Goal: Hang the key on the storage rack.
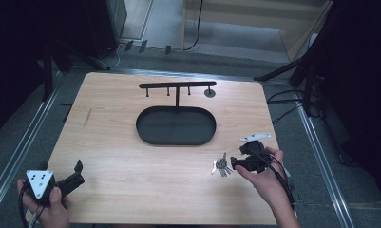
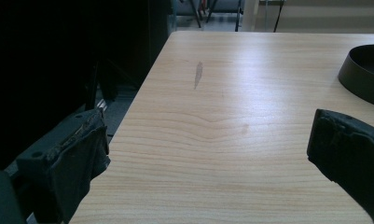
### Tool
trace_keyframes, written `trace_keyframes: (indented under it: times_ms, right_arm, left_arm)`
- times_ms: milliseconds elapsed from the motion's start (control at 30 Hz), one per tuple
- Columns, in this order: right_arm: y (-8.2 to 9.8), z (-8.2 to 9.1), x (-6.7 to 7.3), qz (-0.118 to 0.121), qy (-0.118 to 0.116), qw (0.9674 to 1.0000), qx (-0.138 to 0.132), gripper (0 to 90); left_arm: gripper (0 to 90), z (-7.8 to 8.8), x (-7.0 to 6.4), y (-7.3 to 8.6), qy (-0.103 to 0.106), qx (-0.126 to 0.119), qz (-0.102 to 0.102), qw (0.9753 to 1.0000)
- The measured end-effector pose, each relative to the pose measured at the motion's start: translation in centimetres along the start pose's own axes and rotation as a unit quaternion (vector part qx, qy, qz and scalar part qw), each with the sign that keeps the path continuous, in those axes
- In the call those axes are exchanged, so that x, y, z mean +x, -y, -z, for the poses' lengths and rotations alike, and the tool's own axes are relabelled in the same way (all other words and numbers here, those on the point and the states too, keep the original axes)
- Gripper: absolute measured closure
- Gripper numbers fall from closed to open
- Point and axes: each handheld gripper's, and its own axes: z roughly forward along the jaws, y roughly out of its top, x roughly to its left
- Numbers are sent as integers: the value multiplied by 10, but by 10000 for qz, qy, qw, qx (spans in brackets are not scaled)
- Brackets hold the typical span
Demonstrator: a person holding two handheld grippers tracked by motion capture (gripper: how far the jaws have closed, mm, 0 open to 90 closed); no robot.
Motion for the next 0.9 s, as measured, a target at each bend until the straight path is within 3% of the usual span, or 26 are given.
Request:
trace_keyframes:
  times_ms: [133, 200, 233, 267, 300, 400, 433, 467, 600, 767, 833, 900]
  right_arm:
    - [-15, -10, 4, -38, -221, 9981, 567, 406]
    - [-21, -15, 6, -139, -368, 9954, 876, 439]
    - [-21, -15, 6, -139, -368, 9954, 876, 439]
    - [-26, -22, 7, -245, -558, 9915, 1147, 450]
    - [-27, -25, 8, -260, -573, 9905, 1219, 466]
    - [-29, -30, 11, -135, -466, 9902, 1309, 497]
    - [-29, -33, 12, -80, -449, 9889, 1417, 513]
    - [-29, -40, 14, 11, -589, 9859, 1563, 512]
    - [-28, -49, 16, 88, -686, 9822, 1744, 457]
    - [-29, -57, 21, 172, -705, 9826, 1708, 364]
    - [-31, -58, 22, 309, -699, 9841, 1600, 352]
    - [-31, -61, 23, 298, -787, 9829, 1640, 349]
  left_arm:
    - [0, 0, 1, 0, 32, 0, 44, 10000]
    - [0, -1, 1, 0, 36, 5, 51, 10000]
    - [0, -1, 1, 0, 36, 5, 51, 10000]
    - [0, -1, 1, 0, 41, 19, 45, 10000]
    - [0, -1, 1, 0, 52, 16, 44, 10000]
    - [0, -1, 0, 0, 48, 28, 43, 10000]
    - [0, -1, 0, 0, 45, 30, 44, 10000]
    - [0, -1, 0, 0, 55, 32, 40, 10000]
    - [0, -2, 1, -1, 66, 41, 45, 10000]
    - [0, -2, 1, -1, 71, 47, 31, 10000]
    - [0, -2, 1, -1, 71, 44, 44, 10000]
    - [0, -2, 1, -1, 76, 46, 46, 10000]
